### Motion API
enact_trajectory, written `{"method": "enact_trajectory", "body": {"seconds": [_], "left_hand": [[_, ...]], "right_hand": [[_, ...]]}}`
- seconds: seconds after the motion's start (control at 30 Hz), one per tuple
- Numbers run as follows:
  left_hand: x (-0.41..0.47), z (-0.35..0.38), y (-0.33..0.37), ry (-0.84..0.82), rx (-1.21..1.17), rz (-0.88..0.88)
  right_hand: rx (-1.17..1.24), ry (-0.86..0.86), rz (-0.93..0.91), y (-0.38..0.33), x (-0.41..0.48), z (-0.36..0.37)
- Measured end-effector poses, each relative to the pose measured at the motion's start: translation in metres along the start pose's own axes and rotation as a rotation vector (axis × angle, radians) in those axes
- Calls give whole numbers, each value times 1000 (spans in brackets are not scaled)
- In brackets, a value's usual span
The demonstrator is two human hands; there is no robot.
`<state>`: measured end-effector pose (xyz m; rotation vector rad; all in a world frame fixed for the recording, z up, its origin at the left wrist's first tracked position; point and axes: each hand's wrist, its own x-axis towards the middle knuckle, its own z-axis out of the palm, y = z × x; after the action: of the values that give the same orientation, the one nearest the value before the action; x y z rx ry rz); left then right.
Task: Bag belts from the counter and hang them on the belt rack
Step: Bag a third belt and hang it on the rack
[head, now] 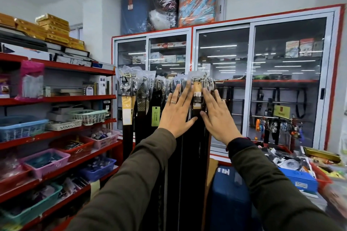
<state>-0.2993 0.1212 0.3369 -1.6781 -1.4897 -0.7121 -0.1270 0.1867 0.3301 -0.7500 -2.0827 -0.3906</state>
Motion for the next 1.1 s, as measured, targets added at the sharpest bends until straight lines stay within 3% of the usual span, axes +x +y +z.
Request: {"method": "enact_trajectory", "body": {"seconds": [0.1,0.23,0.5,0.7,0.83,1.1], "left_hand": [[2,3,-7,-25,-13,10],[-1,-1,-13,8,0,29],[-45,-37,-75,205,79,20],[-82,-56,-146,314,-6,-66],[-87,-48,-173,239,-15,-40],[-68,-15,-180,101,-103,-48]], "right_hand": [[42,1,0,1,4,8],[56,133,22,-12,0,15],[10,367,-4,-91,7,40],[38,322,-139,-165,33,69],[-36,265,-168,-187,45,88],[-214,192,-36,-178,58,113]]}}
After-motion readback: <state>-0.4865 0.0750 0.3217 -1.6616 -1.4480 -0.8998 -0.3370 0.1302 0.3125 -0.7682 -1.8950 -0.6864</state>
